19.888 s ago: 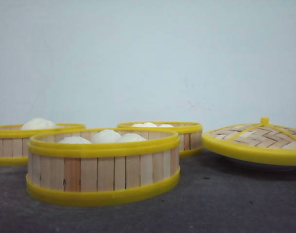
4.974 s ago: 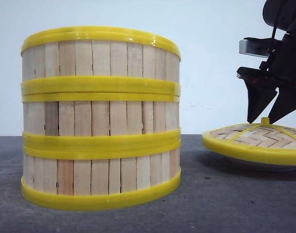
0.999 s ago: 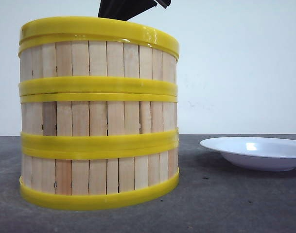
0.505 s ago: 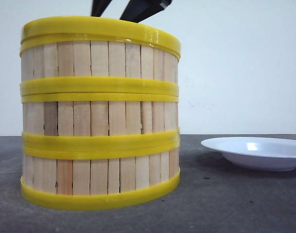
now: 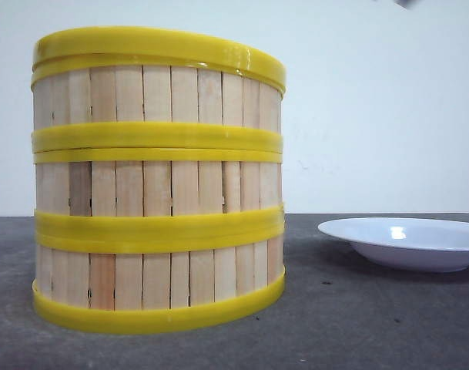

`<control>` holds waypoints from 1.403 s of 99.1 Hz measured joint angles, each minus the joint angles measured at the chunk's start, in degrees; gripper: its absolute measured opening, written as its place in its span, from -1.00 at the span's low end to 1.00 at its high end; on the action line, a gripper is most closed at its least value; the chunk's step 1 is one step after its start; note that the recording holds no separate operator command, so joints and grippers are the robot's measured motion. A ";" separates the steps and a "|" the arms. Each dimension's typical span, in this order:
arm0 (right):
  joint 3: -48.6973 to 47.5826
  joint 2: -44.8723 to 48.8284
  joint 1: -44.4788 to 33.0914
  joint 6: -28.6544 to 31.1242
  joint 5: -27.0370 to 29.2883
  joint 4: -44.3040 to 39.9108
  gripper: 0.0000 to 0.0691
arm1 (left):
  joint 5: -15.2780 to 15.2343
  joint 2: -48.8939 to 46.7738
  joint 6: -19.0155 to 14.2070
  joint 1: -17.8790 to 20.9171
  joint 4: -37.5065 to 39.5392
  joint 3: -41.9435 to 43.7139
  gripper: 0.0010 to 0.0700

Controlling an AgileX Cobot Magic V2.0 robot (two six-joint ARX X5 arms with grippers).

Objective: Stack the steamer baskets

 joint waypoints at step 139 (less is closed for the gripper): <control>-28.59 -23.23 -18.91 3.43 -5.49 4.87 -0.98 | 6.71 -10.56 -2.49 -0.52 4.44 -16.15 -0.98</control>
